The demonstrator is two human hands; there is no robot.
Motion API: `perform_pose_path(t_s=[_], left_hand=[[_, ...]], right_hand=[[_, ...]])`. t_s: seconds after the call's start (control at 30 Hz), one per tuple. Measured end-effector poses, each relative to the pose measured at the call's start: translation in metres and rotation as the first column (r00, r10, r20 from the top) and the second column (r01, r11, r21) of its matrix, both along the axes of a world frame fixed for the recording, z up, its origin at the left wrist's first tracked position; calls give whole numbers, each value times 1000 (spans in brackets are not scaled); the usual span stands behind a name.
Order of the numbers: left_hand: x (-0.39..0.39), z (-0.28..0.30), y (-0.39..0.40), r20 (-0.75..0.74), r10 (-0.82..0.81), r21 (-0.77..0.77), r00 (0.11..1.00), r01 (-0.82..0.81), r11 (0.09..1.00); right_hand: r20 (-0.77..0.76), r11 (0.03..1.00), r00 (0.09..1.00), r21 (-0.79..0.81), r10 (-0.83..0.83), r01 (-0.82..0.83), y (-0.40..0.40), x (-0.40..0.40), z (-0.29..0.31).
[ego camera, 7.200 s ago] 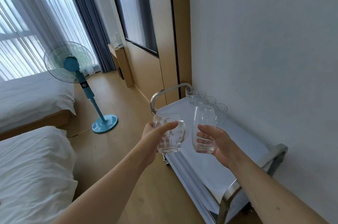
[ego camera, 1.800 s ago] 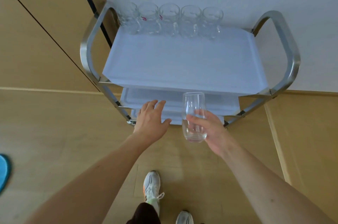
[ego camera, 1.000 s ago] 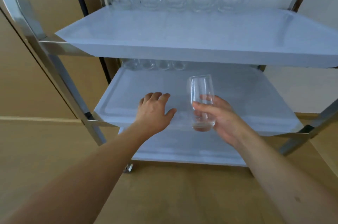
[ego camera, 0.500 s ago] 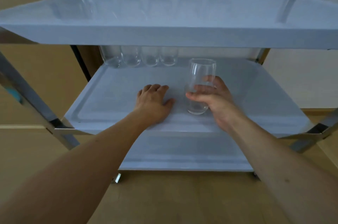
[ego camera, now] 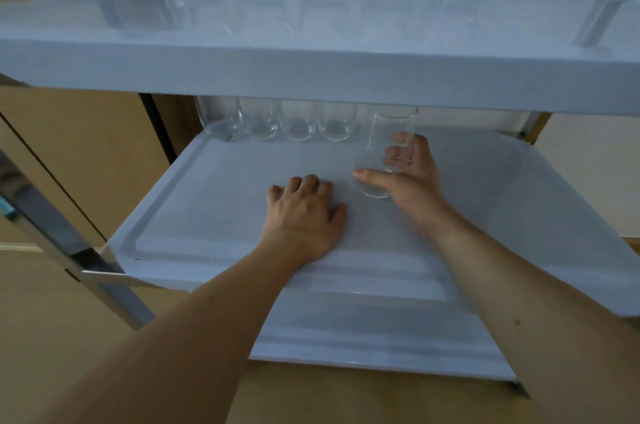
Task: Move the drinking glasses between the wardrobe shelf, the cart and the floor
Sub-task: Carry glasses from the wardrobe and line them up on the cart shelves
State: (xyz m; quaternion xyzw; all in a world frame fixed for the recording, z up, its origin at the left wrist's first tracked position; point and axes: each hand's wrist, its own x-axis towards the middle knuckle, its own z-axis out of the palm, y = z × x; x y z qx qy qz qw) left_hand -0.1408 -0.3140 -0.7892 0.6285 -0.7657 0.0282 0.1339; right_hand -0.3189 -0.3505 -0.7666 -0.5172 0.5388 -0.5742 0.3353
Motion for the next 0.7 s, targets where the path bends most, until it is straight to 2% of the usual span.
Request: perform_pose_path(t_s=[0.27, 0.7], left_hand=[[-2, -3, -1, 2, 3, -43, 1000, -3, 999], [-3, -8, -5, -26, -3, -65, 1000, 2, 998]], right_hand=[[-99, 998, 993, -33, -57, 54, -67, -8, -2], [-141, 994, 985, -63, -103, 95, -134, -18, -15]])
